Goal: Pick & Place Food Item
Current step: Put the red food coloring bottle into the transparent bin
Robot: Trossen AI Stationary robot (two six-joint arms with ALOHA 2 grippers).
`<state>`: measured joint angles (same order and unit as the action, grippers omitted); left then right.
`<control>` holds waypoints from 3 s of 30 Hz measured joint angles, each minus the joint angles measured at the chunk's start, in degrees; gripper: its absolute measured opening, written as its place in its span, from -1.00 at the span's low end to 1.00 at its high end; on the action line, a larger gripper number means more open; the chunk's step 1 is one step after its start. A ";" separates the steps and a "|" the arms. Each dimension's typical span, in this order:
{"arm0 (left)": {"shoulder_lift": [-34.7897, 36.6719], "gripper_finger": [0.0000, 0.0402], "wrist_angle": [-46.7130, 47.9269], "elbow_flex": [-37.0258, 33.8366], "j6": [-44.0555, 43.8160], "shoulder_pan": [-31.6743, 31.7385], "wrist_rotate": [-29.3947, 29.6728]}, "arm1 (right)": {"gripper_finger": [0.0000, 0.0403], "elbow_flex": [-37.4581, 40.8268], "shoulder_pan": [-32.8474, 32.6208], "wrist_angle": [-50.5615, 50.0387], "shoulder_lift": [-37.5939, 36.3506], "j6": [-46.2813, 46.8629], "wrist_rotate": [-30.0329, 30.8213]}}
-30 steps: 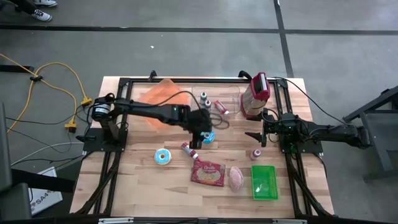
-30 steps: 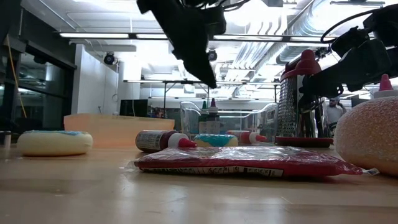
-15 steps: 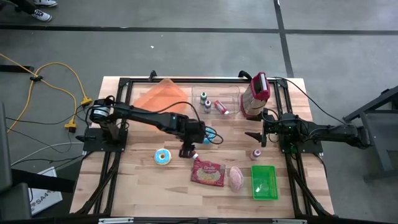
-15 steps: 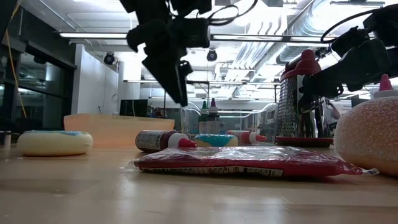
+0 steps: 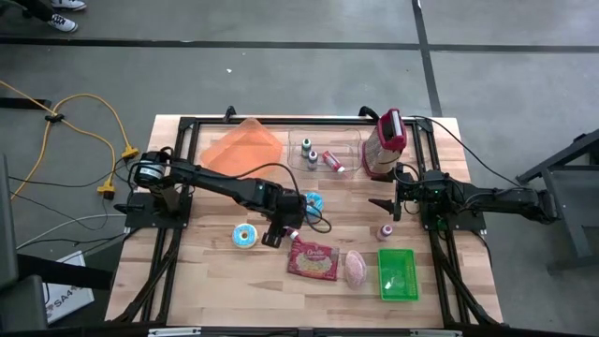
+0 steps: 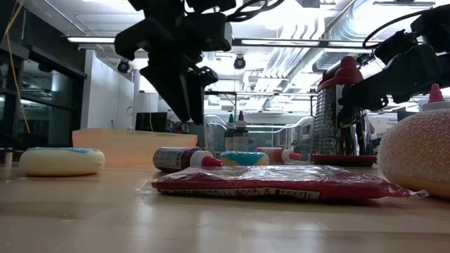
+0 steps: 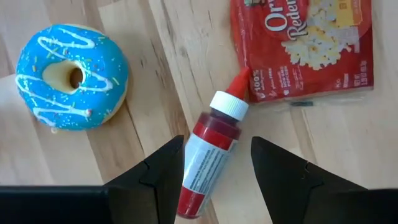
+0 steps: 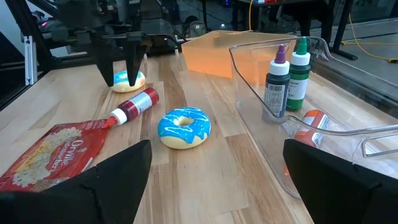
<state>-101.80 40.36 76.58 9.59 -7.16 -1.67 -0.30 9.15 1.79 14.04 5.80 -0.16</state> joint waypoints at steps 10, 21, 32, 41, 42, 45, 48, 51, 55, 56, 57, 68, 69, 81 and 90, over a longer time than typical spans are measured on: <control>-0.03 -0.12 -0.55 0.00 -4.41 -1.11 3.37 | 0.75 0.00 0.00 0.05 0.00 0.00 -0.01; -0.37 -0.10 -2.27 0.00 -5.56 -3.28 4.59 | 0.75 0.00 -0.01 0.07 0.00 0.00 -0.01; -3.66 0.22 -4.28 0.00 -3.36 -4.06 2.14 | 0.75 -0.02 -0.01 -0.10 0.00 0.00 -0.03; -5.39 0.24 -7.95 0.00 0.07 -5.74 3.07 | 0.75 0.00 0.00 -0.28 0.17 0.00 -0.12; -5.60 0.24 -8.03 0.02 0.08 -5.92 3.41 | 0.75 -0.01 -0.01 -0.28 0.17 0.00 -0.14; -6.29 0.24 -7.74 0.00 0.10 -5.95 3.49 | 0.75 0.00 0.00 -0.28 0.17 0.00 -0.12; -6.58 0.24 -7.56 0.00 0.73 -5.85 3.58 | 0.75 0.00 -0.01 -0.28 0.17 0.00 -0.08; -6.95 0.24 -7.91 0.00 2.14 -5.83 5.37 | 0.75 -0.01 -0.02 -0.28 0.17 0.00 -0.05; -6.99 0.24 -7.94 0.00 2.44 -5.57 6.04 | 0.75 -0.02 -0.02 -0.28 0.17 0.00 -0.05; -6.99 0.24 -7.87 0.00 2.48 -5.46 6.50 | 0.75 -0.02 0.00 -0.28 0.17 0.00 -0.05; -6.99 0.24 -7.83 0.00 2.56 -5.35 6.69 | 0.75 -0.02 0.00 -0.28 0.17 0.00 -0.04; -8.57 0.24 -7.81 0.00 3.09 -5.33 6.88 | 0.75 -0.01 -0.01 -0.23 0.15 0.00 -0.03; -8.57 0.24 -7.86 0.00 3.23 -5.27 6.99 | 0.75 0.00 0.00 -0.22 0.15 0.00 -0.03; -8.74 0.08 -6.95 0.00 3.16 -4.37 8.02 | 0.75 0.00 0.00 -0.06 0.15 0.00 0.01; -8.74 0.03 -6.00 0.00 2.55 -3.69 8.00 | 0.75 0.00 -0.02 -0.01 0.15 0.00 0.01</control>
<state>-110.54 34.36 76.58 12.14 -10.85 6.33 -0.30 9.13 1.78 14.20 5.80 -0.14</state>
